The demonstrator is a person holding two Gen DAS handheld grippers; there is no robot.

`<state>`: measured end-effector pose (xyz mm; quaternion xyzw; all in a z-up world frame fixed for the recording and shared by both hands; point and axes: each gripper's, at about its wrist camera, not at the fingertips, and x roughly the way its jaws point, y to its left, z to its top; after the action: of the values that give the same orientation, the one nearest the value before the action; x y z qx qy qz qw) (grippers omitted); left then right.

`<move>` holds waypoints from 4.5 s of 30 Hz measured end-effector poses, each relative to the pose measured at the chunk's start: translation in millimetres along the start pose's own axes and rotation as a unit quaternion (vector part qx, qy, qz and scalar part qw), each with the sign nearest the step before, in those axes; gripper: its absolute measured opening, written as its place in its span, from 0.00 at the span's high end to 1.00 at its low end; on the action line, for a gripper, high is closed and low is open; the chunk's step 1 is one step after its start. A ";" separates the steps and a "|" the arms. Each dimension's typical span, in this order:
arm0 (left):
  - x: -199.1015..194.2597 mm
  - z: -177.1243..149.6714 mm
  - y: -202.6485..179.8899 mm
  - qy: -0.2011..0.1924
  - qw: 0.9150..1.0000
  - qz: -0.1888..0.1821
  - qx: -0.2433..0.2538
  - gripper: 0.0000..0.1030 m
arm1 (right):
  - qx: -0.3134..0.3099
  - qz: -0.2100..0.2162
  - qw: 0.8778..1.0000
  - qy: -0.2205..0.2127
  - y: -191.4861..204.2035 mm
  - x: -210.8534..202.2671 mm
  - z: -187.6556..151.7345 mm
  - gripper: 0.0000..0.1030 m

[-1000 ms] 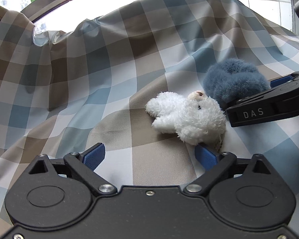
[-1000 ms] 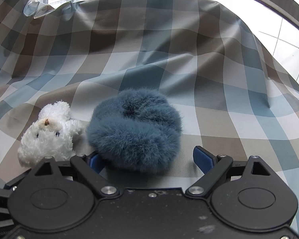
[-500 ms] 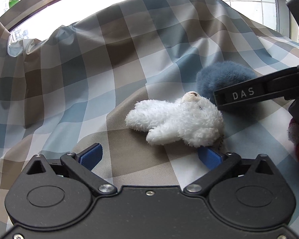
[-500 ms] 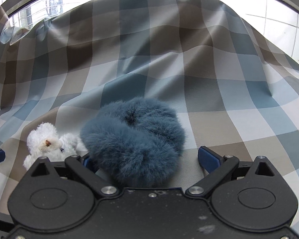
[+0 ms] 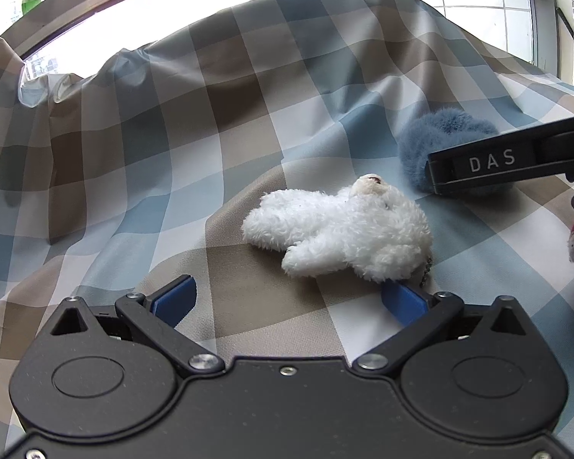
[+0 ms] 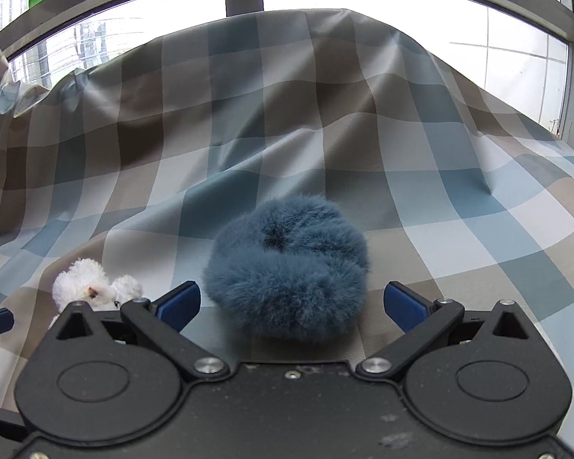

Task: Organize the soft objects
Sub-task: 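Close the right tool on the blue fluffy scrunchie, then close the left tool on the white plush bear, then carry the plush bear and scrunchie over the basket with both tools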

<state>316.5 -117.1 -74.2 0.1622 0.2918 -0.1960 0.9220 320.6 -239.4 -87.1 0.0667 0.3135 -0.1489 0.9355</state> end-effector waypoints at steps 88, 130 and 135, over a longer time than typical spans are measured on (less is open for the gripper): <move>-18.0 -8.8 32.6 0.050 0.987 0.000 -0.152 0.37 | 0.092 0.012 0.996 -0.006 -30.2 39.4 10.4 0.42; -250.2 -82.3 39.5 0.158 0.970 -0.077 -0.168 0.36 | -0.055 0.098 0.979 0.169 -23.0 -283.3 -81.8 0.43; -246.3 -82.5 23.3 0.172 0.970 -0.085 -0.146 0.36 | -0.072 0.132 0.965 0.214 -7.3 -304.5 -103.4 0.43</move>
<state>102.6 3.0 14.2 0.0314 0.4845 -0.1978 0.8515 28.5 -151.7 15.2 0.0702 0.5049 0.0169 0.8602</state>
